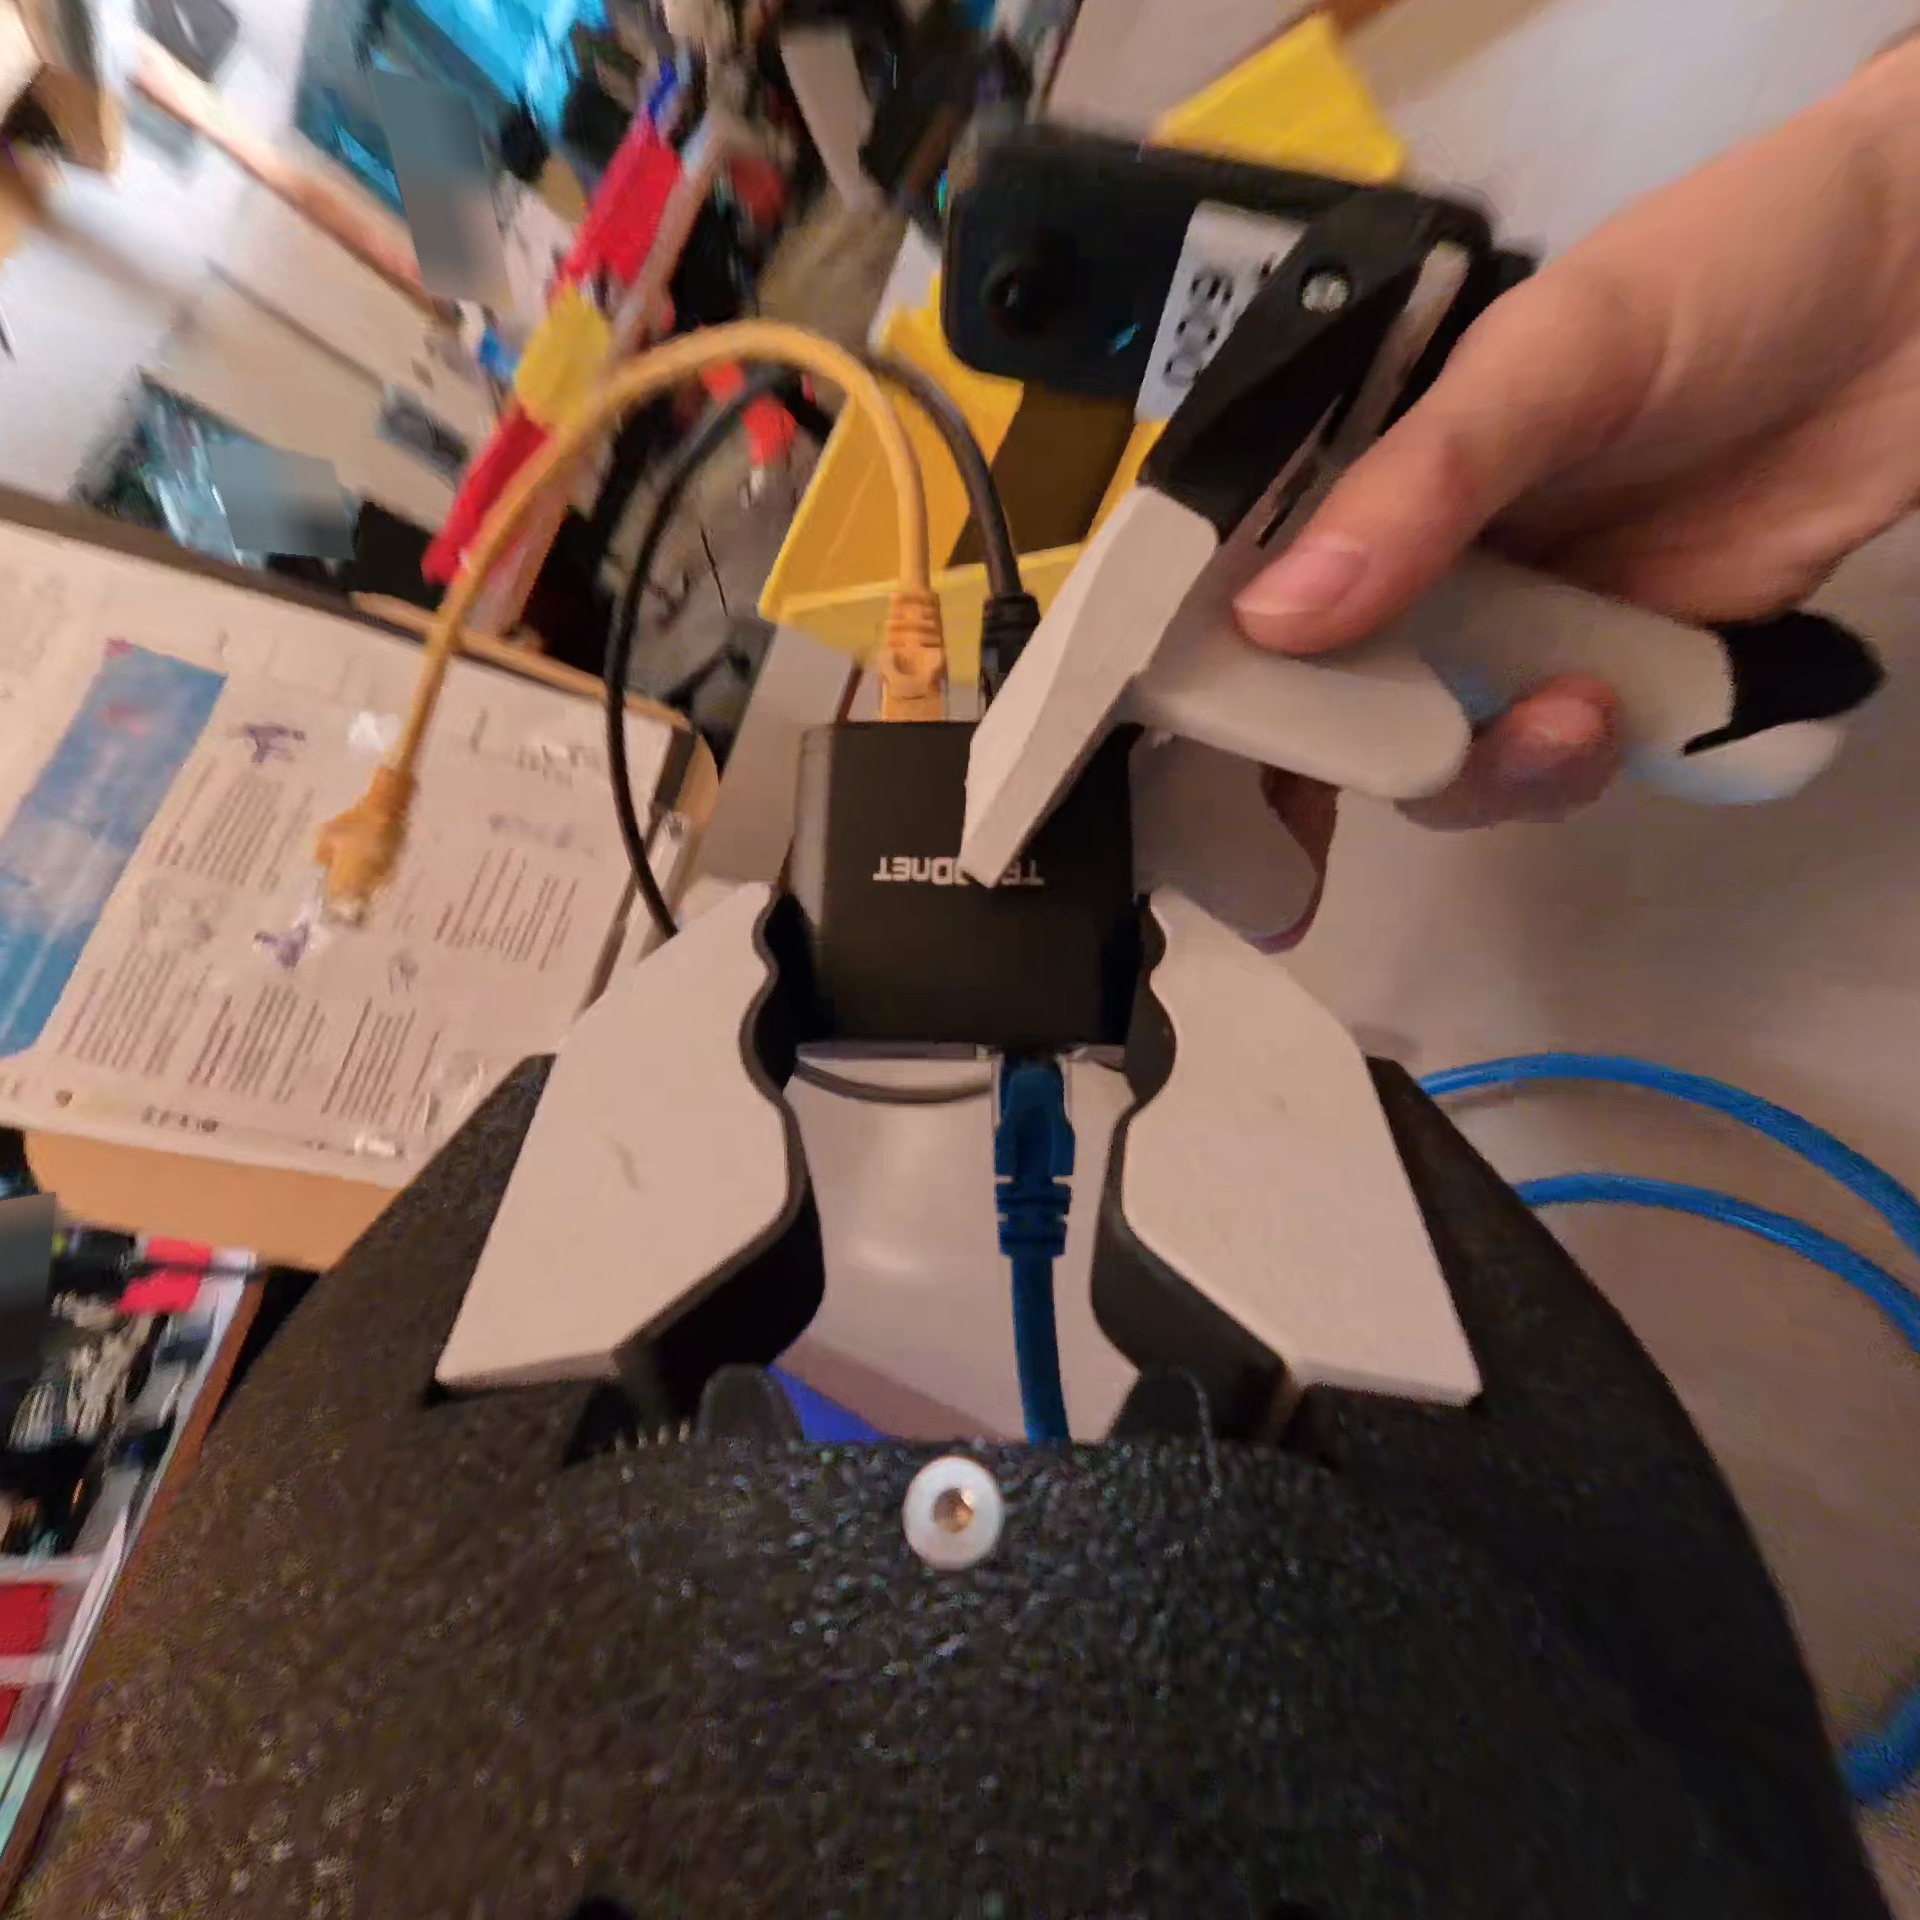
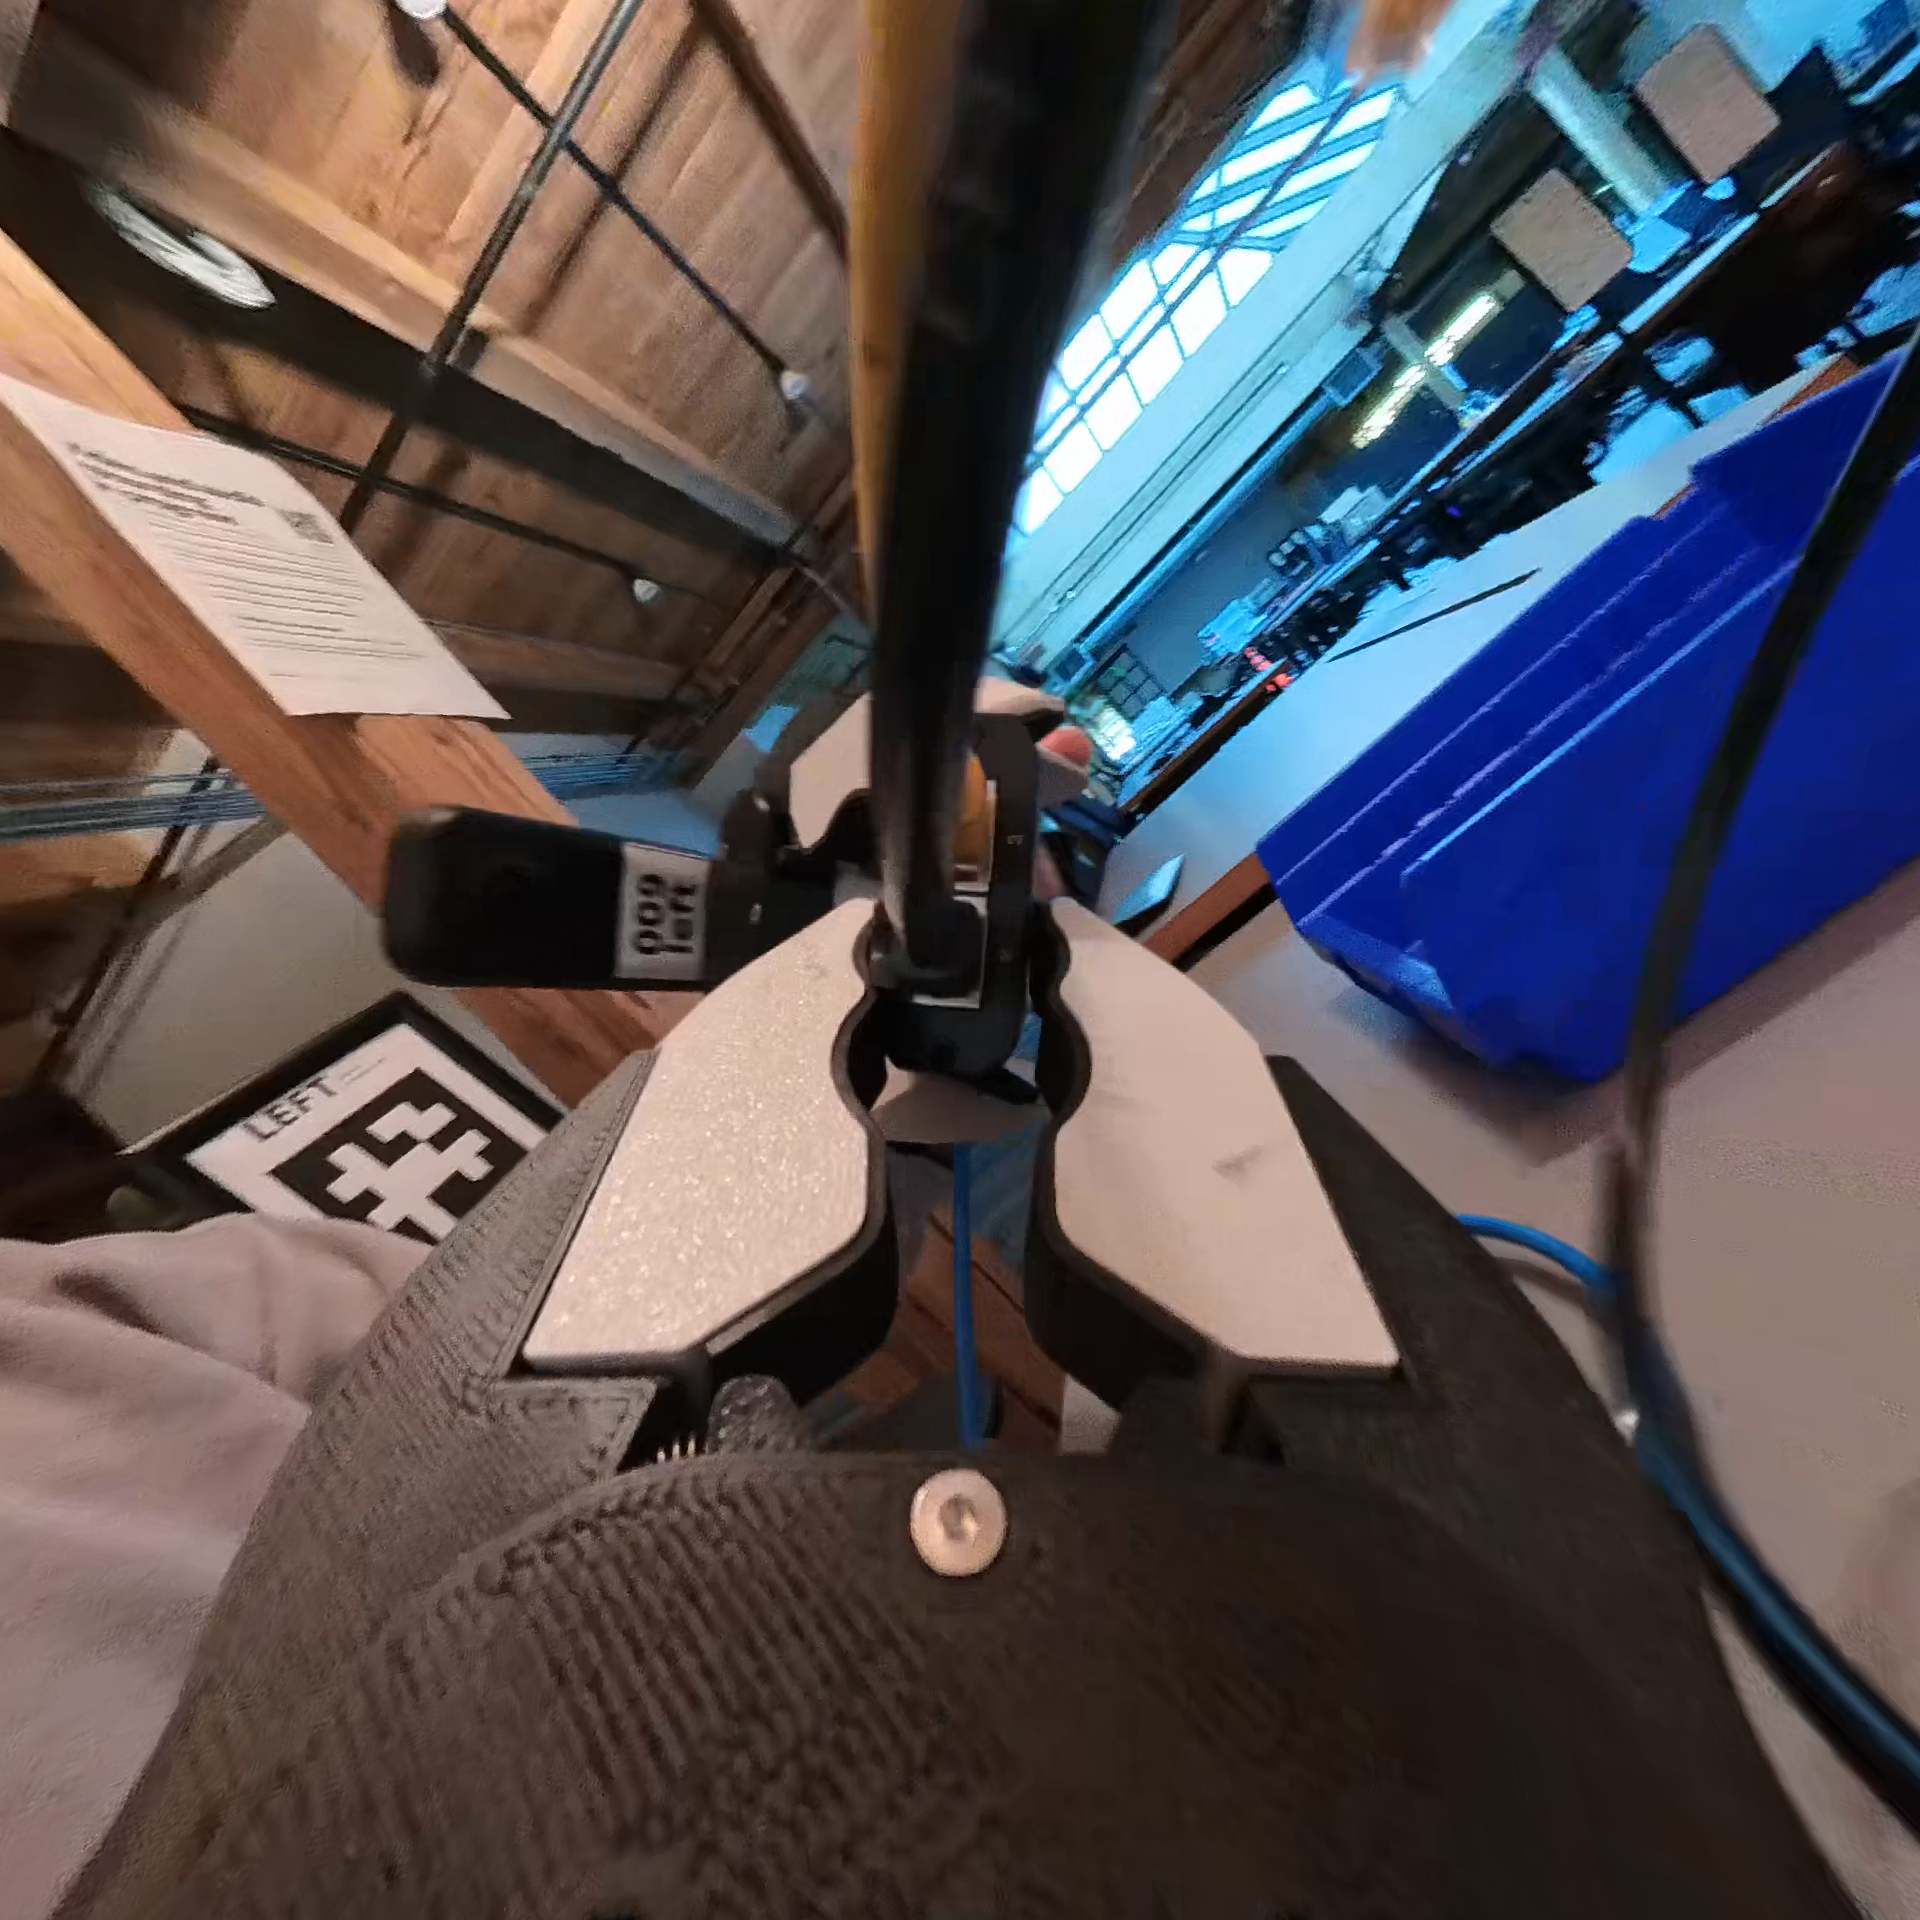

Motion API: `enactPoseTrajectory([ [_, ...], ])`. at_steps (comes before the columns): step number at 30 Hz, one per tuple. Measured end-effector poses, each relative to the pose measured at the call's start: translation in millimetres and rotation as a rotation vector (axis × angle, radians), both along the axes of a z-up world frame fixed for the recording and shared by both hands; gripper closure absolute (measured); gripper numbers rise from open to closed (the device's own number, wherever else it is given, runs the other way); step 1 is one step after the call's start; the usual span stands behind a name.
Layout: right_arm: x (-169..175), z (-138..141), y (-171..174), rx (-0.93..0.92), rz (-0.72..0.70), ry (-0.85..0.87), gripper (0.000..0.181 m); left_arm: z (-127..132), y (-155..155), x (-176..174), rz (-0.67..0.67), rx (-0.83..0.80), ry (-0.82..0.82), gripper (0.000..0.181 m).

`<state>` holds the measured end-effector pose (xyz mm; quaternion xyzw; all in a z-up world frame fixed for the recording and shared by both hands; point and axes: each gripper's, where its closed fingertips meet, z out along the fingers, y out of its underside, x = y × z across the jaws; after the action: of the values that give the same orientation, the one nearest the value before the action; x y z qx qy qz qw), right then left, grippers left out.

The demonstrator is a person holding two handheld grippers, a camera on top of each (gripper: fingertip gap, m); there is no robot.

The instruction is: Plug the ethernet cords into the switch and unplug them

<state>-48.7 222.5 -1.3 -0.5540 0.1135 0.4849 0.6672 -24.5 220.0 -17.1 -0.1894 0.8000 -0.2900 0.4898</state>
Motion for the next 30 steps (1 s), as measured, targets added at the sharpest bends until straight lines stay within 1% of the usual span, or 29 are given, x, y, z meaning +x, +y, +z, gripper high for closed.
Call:
enactPoseTrajectory([
  [3,-2,10,-5,0.024,0.091,0.144,0.156,20,-9,-8,-0.101,-0.111,-0.153,0.119],
  [4,-5,10,-6,0.014,0.123,0.177,0.156,23,-10,-12,-0.115,-0.159,-0.161,0.117],
  [6,-8,12,-6,0.013,0.147,0.216,0.156,31,-12,-17,-0.131,-0.312,-0.161,0.104],
  [7,-8,12,-5,0.003,0.138,0.225,0.156,32,-14,-20,-0.151,-0.374,-0.151,0.103],
  [8,-7,11,-4,-0.005,0.124,0.232,0.156,31,-14,-22,-0.158,-0.412,-0.129,0.106],
  [9,-5,11,-3,-0.007,0.110,0.252,0.156,29,-13,-24,-0.146,-0.428,-0.107,0.104],
  [12,4,10,-4,-0.005,0.080,0.330,0.157,24,-9,-30,-0.094,-0.401,-0.103,0.096],
  [14,5,9,-2,-0.017,0.046,0.354,0.157,22,-12,-34,-0.075,-0.396,-0.111,0.096],
  [16,-6,9,-1,-0.029,0.097,0.354,0.157,15,-11,-34,-0.046,-0.358,-0.102,0.096],
  [17,-12,9,0,-0.039,0.112,0.344,0.157,12,-5,-31,-0.005,-0.318,-0.108,0.094],
  [18,-15,10,1,-0.040,0.107,0.343,0.157,9,2,-28,0.038,-0.280,-0.124,0.095],
  [19,-16,11,1,-0.039,0.108,0.361,0.156,7,6,-28,0.045,-0.266,-0.127,0.103],
  [20,-16,11,1,-0.043,0.110,0.374,0.157,6,5,-31,0.019,-0.292,-0.115,0.106],
  [21,-15,9,1,-0.046,0.095,0.370,0.157,10,2,-36,-0.027,-0.359,-0.103,0.106],
  [22,-12,8,1,-0.047,0.085,0.381,0.157,22,-1,-44,-0.078,-0.446,-0.113,0.102],
  [23,-8,9,-1,-0.038,0.089,0.419,0.157,39,-1,-51,-0.114,-0.521,-0.156,0.100],
  [24,-4,10,-2,-0.031,0.085,0.446,0.157,55,2,-56,-0.118,-0.562,-0.219,0.103],
  [25,1,8,-2,-0.040,0.054,0.436,0.157,68,6,-60,-0.088,-0.556,-0.285,0.106],
  [27,7,2,0,-0.064,0.000,0.420,0.157,78,4,-64,-0.044,-0.445,-0.359,0.105],
  [28,8,2,0,-0.057,0.002,0.448,0.157,77,0,-63,-0.028,-0.395,-0.355,0.106],
  [29,5,2,1,-0.056,0.018,0.461,0.157,70,-2,-59,-0.011,-0.362,-0.319,0.109],
  [30,1,1,2,-0.060,0.029,0.457,0.157,59,-3,-54,0.011,-0.338,-0.260,0.109],
])
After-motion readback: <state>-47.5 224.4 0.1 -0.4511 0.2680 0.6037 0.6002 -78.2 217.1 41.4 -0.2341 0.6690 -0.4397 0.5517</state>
